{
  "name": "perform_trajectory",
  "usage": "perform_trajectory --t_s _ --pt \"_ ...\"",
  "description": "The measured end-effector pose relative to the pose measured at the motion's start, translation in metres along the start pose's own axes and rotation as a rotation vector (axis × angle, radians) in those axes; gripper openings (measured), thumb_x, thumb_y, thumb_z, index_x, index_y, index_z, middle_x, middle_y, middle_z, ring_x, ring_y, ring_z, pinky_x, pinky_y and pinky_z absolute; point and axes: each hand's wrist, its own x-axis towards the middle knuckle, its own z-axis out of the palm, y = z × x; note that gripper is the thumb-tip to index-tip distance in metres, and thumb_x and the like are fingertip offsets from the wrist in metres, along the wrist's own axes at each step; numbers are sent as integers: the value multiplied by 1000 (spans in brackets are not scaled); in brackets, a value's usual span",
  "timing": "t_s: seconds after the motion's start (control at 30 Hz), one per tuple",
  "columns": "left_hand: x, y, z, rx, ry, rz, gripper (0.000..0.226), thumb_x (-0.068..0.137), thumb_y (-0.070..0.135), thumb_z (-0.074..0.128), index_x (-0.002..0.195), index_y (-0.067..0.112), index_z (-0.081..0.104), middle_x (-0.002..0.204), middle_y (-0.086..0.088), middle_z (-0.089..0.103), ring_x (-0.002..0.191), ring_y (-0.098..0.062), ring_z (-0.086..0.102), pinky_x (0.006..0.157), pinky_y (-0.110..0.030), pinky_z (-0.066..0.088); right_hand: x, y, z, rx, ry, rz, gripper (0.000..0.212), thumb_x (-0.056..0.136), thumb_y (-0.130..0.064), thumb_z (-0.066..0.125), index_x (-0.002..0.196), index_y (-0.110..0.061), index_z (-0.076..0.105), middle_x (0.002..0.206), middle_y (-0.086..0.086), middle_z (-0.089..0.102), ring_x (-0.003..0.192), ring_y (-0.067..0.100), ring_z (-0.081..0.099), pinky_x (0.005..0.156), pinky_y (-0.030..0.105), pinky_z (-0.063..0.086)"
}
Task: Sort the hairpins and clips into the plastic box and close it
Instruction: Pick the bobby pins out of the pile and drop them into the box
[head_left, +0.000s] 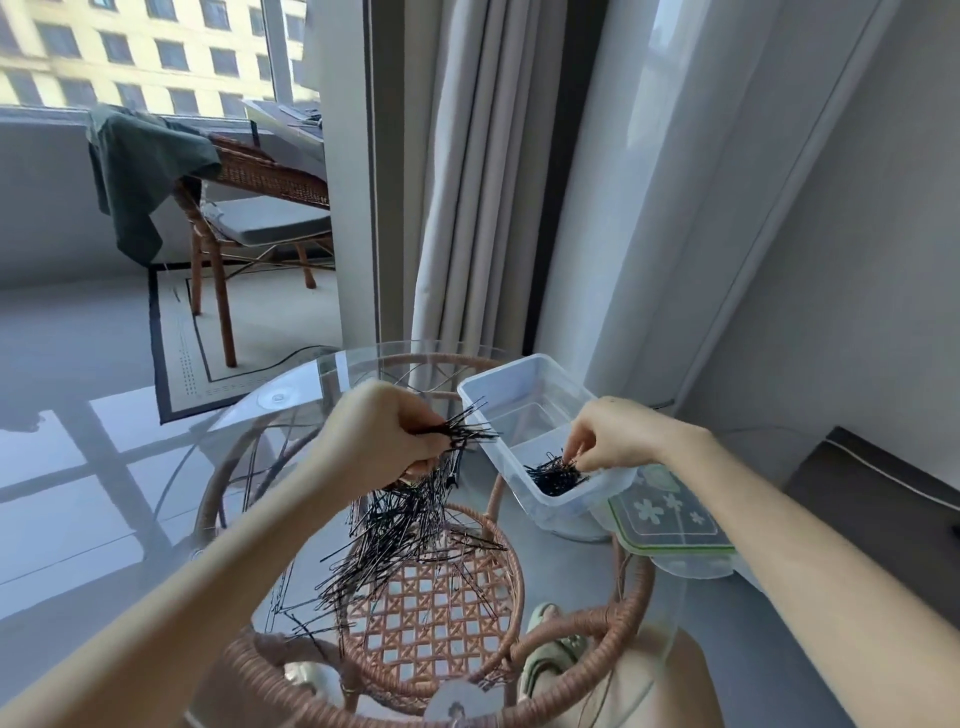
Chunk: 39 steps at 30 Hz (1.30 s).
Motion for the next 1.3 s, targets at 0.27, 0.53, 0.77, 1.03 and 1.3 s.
perform_trajectory --t_s 0.27,0.53,0.77,1.03,1.3 --pt "41 46 83 -12 78 253 9 77 12 68 82 10 75 63 -2 71 49 -3 59 56 -18 50 -42 29 -23 216 376 52 19 82 -21 61 99 -25 71 93 -7 71 85 6 62 75 24 49" --pt "59 42 135 595 -326 272 12 80 11 57 82 11 68 90 -18 70 75 -33 58 62 -32 45 -77 34 -13 183 359 59 19 84 -28 59 99 -30 70 92 -13 70 82 -1 61 74 22 48" --pt "37 36 64 285 -226 267 30 85 25 61 113 15 65 114 -1 68 97 -12 65 91 -27 50 -93 -8 8 245 436 -121 19 86 -30 61 103 -27 69 92 -12 69 69 -10 55 60 6 40" --pt "-68 -88 5 514 -42 122 75 65 81 28 133 50 28 147 10 32 137 -15 27 109 -35 21 -90 -73 127 320 72 -238 101 74 -66 55 146 -29 -5 155 -12 -11 137 0 -17 111 26 -3" --pt "-80 -132 39 650 -91 42 101 58 91 16 137 41 -23 155 -5 -11 134 -14 -22 109 -34 -15 -25 -116 153 217 212 -161 102 77 -77 30 144 -16 -18 154 8 -19 141 21 -21 112 35 -16"
